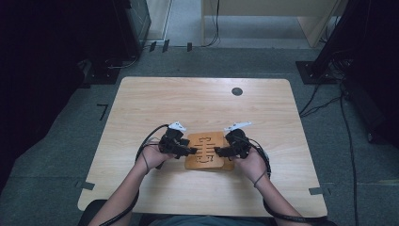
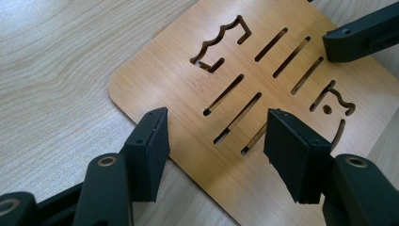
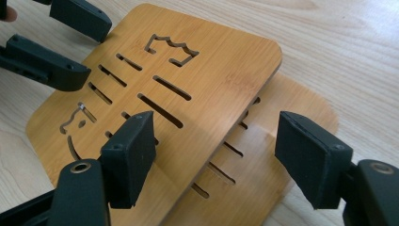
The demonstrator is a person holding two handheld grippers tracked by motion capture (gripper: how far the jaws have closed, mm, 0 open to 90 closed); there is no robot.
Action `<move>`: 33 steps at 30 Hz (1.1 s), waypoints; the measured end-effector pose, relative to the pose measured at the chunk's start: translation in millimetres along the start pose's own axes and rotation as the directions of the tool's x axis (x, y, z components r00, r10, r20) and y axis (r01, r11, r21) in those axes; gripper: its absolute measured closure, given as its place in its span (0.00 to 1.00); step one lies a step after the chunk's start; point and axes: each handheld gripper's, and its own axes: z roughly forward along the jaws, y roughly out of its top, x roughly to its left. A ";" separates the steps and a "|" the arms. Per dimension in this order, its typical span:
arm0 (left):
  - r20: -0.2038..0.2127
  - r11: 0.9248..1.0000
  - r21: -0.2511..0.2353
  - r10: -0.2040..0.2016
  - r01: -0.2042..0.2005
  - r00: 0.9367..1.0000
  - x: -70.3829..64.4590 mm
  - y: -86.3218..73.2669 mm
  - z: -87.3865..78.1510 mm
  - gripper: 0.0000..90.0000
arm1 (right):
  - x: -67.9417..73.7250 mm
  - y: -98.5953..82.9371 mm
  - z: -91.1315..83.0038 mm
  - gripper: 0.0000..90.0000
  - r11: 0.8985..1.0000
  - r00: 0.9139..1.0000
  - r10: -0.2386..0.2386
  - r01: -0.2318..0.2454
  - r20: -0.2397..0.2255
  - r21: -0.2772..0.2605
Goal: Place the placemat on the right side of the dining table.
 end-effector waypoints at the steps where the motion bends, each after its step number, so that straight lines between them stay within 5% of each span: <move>1: 0.000 1.000 -0.001 -0.001 0.001 1.000 -0.2 0.0 0.1 0.44 | 0.5 0.8 0.7 0.33 1.000 1.000 0.015 -0.015 0.002 0.009; 2: -0.001 1.000 0.001 0.002 -0.002 1.000 -0.4 0.4 0.4 0.44 | 0.6 2.3 1.3 0.34 0.997 0.998 0.065 -0.065 0.001 0.028; 3: -0.001 1.000 0.001 0.002 -0.002 1.000 -0.4 0.4 0.4 0.44 | 0.6 2.3 1.3 0.34 0.997 0.998 0.065 -0.065 0.001 0.028; 4: -0.001 1.000 0.002 0.003 -0.003 1.000 -0.4 0.7 0.6 0.44 | 0.8 3.3 1.9 0.35 0.990 0.991 0.133 -0.132 -0.008 0.052; 6: -0.003 1.000 -0.004 0.002 -0.002 1.000 -0.1 1.2 1.3 0.44 | 1.2 3.9 3.2 0.35 0.985 0.987 0.160 -0.159 -0.006 0.068; 14: -0.005 1.000 -0.011 0.007 -0.007 1.000 0.0 0.5 1.7 0.44 | 5.6 14.0 3.2 0.37 0.979 0.986 0.165 -0.166 0.019 0.118; 19: -0.009 1.000 -0.012 0.007 -0.007 1.000 -0.7 0.5 2.0 0.43 | 4.1 19.8 4.3 0.42 0.968 0.978 0.208 -0.201 -0.028 0.152; 33: -0.013 1.000 -0.009 0.008 -0.009 1.000 -1.9 0.9 2.5 0.42 | 1.2 23.2 10.4 0.45 0.953 0.967 0.251 -0.239 -0.046 0.185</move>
